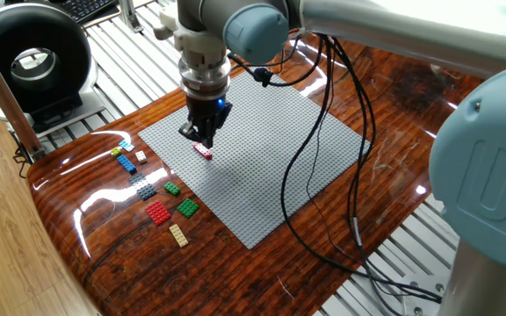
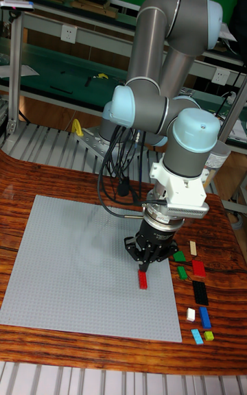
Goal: Build with small Lego blocks
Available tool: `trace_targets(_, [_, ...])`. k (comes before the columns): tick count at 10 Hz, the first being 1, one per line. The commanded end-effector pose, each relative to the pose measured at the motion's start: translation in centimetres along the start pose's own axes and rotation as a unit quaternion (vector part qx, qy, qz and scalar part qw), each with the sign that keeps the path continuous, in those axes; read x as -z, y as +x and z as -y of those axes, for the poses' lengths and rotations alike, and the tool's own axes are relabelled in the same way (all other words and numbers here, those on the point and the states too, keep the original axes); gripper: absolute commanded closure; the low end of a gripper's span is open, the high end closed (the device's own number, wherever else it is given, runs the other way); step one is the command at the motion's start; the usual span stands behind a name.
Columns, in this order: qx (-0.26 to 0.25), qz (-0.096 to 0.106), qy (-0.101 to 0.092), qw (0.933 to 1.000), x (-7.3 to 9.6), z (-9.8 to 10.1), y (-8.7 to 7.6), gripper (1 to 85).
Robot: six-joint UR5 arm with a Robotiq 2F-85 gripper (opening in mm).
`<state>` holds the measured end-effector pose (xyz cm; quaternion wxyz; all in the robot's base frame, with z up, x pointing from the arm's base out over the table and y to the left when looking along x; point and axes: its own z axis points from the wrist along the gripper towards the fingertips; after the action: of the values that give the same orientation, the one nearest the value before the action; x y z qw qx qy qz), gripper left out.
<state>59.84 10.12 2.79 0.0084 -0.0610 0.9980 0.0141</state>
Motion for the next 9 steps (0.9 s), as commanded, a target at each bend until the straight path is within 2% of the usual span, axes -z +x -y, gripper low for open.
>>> trace_targets(1, [0.009,-0.019,0.002,0.9998,0.1,0.2,0.9,84.3])
trace_targets(5, [0.003,-0.017,-0.007,0.9998,0.1,-0.2,0.8,84.3])
trace_targets(6, [-0.004,-0.012,-0.013,0.9998,-0.2,-0.9,0.3,84.3])
trace_targets(9, [-0.012,-0.007,-0.013,0.9998,-1.3,-1.8,-0.7,84.3])
